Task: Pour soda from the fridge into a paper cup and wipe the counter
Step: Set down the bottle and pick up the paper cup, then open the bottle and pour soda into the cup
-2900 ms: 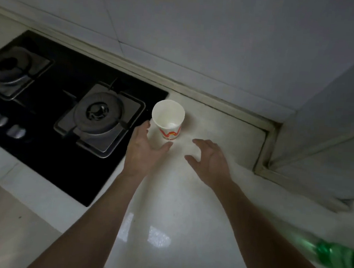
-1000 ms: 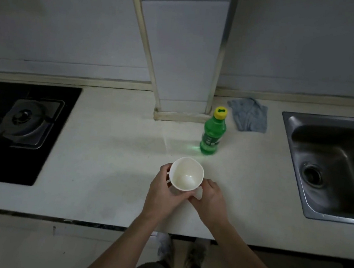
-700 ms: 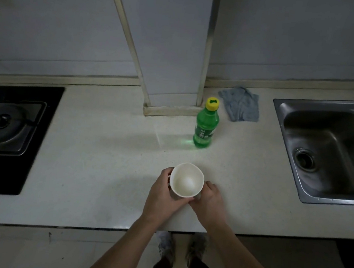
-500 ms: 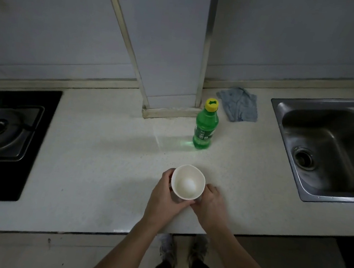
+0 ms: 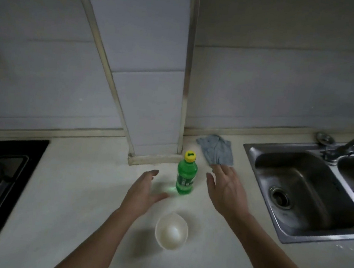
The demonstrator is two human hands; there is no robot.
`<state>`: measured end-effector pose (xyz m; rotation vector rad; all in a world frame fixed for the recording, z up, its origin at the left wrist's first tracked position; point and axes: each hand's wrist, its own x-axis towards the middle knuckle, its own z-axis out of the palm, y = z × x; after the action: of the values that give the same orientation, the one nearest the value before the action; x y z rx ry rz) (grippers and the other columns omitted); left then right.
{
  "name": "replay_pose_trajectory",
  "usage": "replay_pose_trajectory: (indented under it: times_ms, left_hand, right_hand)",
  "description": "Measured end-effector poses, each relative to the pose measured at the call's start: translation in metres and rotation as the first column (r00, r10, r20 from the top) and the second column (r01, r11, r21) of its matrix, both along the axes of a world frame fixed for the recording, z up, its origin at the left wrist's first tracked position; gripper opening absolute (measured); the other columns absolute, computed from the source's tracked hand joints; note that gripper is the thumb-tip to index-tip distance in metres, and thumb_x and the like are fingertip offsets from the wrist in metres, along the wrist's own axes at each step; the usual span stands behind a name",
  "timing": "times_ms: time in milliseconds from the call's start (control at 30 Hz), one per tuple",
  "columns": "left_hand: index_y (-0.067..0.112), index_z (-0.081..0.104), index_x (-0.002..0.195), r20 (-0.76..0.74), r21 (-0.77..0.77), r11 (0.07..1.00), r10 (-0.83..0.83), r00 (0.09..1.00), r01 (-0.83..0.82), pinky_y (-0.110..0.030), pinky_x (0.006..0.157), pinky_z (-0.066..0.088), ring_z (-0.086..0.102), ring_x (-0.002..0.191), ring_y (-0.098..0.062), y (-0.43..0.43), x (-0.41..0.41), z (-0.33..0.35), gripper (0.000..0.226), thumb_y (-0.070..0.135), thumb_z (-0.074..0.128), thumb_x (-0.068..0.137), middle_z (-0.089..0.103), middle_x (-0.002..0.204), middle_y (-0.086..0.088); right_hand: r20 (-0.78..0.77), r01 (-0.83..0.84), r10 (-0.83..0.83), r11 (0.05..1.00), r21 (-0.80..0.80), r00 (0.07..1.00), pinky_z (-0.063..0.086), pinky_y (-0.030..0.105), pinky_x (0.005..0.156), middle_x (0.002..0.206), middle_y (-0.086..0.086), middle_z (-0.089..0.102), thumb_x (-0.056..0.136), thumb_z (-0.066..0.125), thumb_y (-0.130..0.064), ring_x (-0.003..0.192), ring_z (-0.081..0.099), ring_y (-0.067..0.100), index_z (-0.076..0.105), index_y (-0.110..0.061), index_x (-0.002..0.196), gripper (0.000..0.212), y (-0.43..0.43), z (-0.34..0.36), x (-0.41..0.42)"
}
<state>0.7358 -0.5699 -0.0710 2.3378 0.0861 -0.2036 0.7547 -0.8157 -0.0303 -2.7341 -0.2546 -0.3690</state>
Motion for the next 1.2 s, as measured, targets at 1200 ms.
replay_pose_trajectory:
  times_ms: [1200]
  left_hand:
    - [0.027,0.063,0.082,0.443,-0.594,0.798,0.429,0.787,-0.1,-0.042,0.058,0.055,0.065,0.063,-0.024,-0.064,0.024,0.207,0.035,0.012,0.09,0.064,0.069,0.069,-0.001]
  right_hand:
    - [0.2,-0.037,0.127,0.916,-0.399,0.972,0.026,0.033,0.056,0.082,0.007,0.055,0.098,0.021,-0.063,0.073,0.048,0.027,0.064,-0.018,0.097,0.062,0.091,0.301,0.028]
